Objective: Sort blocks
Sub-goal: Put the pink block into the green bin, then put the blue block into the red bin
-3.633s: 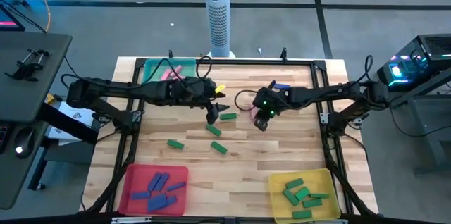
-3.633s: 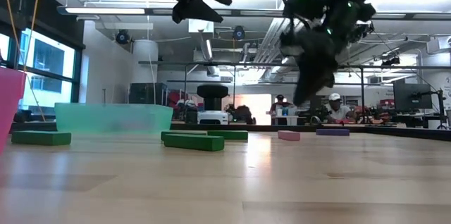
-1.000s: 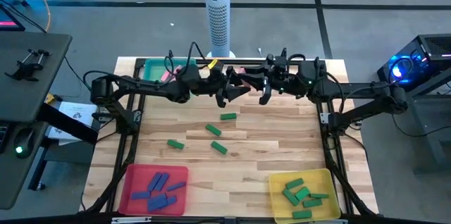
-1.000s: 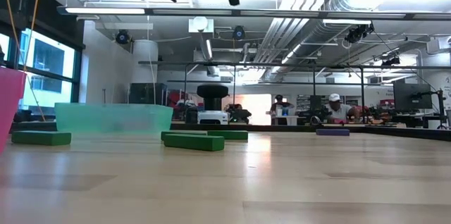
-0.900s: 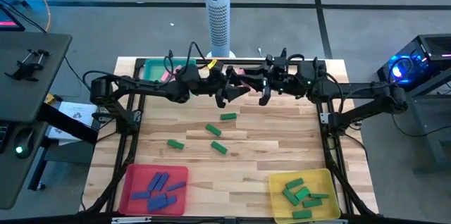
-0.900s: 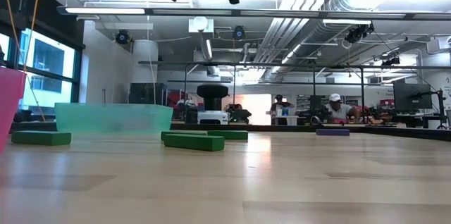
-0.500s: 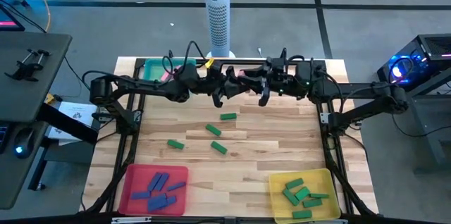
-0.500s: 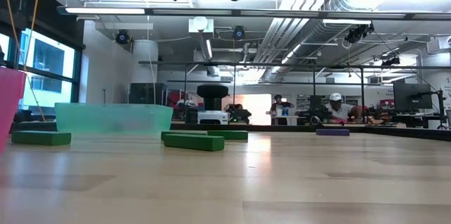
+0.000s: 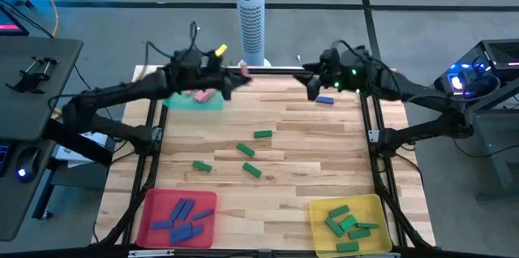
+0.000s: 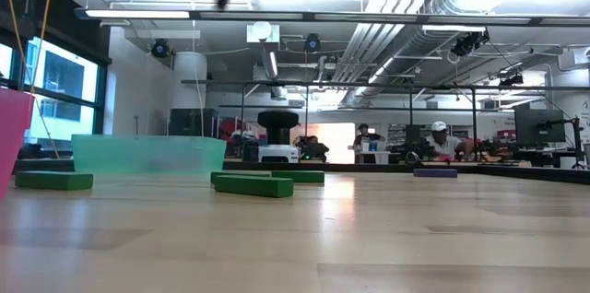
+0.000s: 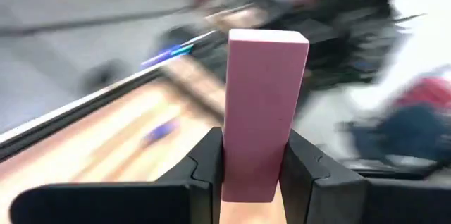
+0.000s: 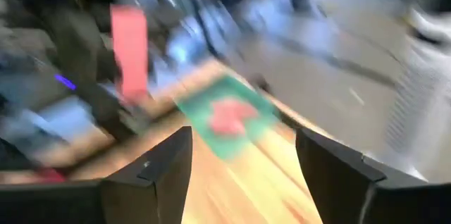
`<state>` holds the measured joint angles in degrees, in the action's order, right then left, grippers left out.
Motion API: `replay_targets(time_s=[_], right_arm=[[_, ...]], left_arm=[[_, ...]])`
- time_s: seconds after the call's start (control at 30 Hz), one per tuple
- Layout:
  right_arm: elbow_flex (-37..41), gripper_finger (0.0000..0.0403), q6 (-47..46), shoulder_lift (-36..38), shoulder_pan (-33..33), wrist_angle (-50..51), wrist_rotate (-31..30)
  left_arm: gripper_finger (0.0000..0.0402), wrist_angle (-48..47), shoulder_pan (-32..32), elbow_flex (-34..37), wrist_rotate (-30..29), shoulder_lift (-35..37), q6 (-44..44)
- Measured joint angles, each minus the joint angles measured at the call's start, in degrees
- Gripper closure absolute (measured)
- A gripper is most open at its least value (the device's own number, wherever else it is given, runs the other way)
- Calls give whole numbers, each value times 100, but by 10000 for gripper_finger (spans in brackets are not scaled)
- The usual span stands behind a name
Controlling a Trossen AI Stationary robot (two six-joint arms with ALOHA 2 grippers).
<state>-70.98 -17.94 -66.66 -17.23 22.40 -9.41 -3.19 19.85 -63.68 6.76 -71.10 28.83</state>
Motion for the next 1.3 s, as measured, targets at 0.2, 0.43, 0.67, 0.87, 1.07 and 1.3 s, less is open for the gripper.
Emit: replay_targets(time_s=[0.2,0.43,0.67,0.87,1.07,1.3], right_arm=[[-314,172,491,-253,-1124,2016,7],[-126,172,1735,-1206,-2421,2716,980],[-125,171,2757,-2607,-2849,2889,1073],[-123,171,3490,-3524,-2969,3180,1073],[-121,171,4135,-4042,-2965,3502,1055],[-121,195,4225,-4357,-2965,3500,616]], left_arm=[[332,-2836,1422,3,102,32,-17],[332,-4872,2498,17,124,-1258,-906],[309,-4970,2964,20,-463,-2227,-1387],[267,-4957,3199,20,-533,-2331,-1553],[223,-4968,3436,15,-301,-1829,-1544],[201,-4905,3501,12,279,-810,-1311]])
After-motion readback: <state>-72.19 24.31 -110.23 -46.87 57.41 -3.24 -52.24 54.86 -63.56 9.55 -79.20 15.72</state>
